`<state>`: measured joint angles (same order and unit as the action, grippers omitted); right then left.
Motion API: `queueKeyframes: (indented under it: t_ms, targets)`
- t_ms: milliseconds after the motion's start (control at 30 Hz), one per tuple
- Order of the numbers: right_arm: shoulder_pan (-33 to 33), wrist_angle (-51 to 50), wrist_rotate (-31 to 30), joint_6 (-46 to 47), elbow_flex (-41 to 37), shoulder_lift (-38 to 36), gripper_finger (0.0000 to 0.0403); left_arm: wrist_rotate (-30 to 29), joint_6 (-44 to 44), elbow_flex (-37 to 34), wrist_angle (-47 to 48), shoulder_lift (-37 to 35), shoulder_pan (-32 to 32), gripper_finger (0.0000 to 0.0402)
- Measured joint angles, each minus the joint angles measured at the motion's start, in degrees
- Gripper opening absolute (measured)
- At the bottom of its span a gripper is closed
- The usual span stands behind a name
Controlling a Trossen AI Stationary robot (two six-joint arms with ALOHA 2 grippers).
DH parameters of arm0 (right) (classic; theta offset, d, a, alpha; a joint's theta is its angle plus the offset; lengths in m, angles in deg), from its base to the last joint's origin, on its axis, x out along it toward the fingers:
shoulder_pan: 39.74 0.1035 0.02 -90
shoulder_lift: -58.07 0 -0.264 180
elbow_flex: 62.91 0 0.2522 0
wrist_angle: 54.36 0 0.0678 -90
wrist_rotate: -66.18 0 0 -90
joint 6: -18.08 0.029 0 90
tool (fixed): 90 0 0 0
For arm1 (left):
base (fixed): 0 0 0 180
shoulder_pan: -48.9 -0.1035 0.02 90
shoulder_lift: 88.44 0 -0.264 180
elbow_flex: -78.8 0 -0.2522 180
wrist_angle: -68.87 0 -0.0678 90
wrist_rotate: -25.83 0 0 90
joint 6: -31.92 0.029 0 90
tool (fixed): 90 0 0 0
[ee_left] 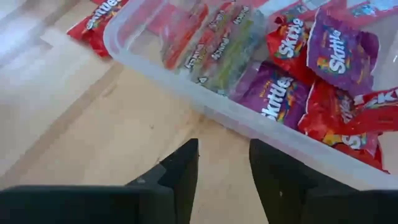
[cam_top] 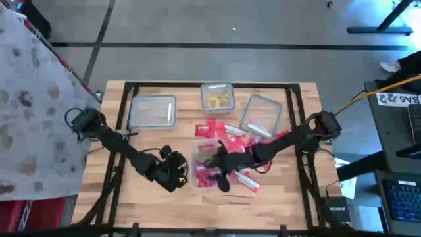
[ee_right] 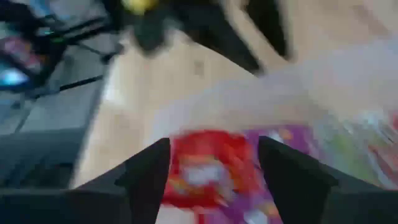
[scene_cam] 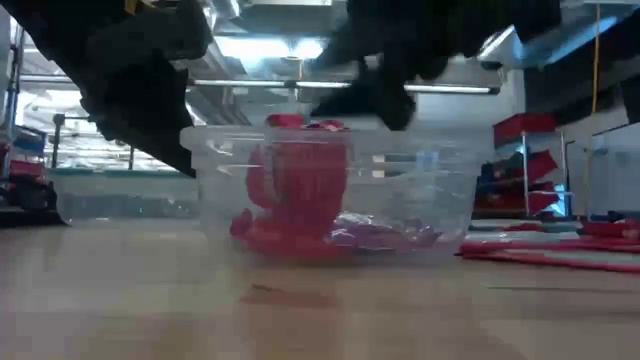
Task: Sort candy
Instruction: Put the red candy into the rectangular transparent bin
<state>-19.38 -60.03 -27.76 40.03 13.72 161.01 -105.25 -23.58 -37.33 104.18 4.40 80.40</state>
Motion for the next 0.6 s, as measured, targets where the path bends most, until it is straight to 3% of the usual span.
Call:
queueKeyframes:
  t_ms: [300,600]
  targets:
    - [0.93,-30.47,-4.22,3.13,21.15,10.31,0.0218,0.0,-0.01,0.0,-0.35,0.0,-0.55,0.0129]
    - [0.64,-31.44,1.54,4.84,24.45,14.64,0.0168,0.0,0.34,0.0,-0.64,0.01,-0.55,0.0129]
